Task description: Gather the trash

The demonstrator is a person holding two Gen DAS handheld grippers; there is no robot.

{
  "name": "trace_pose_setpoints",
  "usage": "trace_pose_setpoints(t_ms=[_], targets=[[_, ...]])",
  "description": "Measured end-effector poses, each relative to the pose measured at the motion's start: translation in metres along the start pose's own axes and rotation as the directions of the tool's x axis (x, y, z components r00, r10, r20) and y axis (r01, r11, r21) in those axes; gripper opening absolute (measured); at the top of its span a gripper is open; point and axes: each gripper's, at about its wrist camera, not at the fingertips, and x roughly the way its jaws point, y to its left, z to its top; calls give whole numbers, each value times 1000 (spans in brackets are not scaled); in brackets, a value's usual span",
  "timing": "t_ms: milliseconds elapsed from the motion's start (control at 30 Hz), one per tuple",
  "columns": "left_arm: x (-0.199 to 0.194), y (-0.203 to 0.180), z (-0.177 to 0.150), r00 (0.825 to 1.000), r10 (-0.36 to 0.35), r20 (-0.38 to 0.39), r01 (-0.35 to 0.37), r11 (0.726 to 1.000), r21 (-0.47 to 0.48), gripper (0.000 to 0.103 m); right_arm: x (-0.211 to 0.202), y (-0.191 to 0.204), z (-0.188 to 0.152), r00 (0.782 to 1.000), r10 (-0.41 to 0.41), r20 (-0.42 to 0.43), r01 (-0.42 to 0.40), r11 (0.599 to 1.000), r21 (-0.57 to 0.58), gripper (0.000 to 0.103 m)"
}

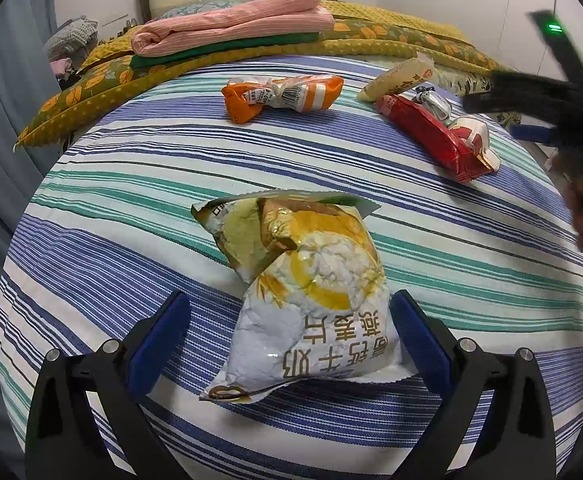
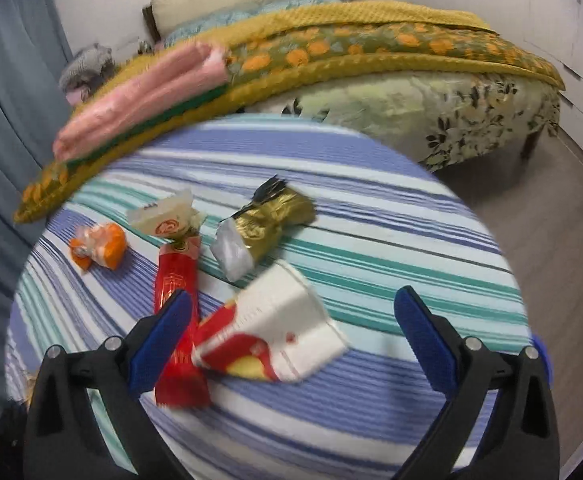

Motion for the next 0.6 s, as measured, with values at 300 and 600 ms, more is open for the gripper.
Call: trace_pose_setpoints(t_ms=[300, 600], targets=[[0, 0, 0, 1000, -3, 1, 3, 1000, -2, 98, -5, -24, -35, 998, -49, -30, 45, 990, -136, 90], [0, -1, 0, 1000, -2, 1, 2, 1000, -3, 98, -34, -32, -55, 997, -71, 23, 74, 981, -180, 90]])
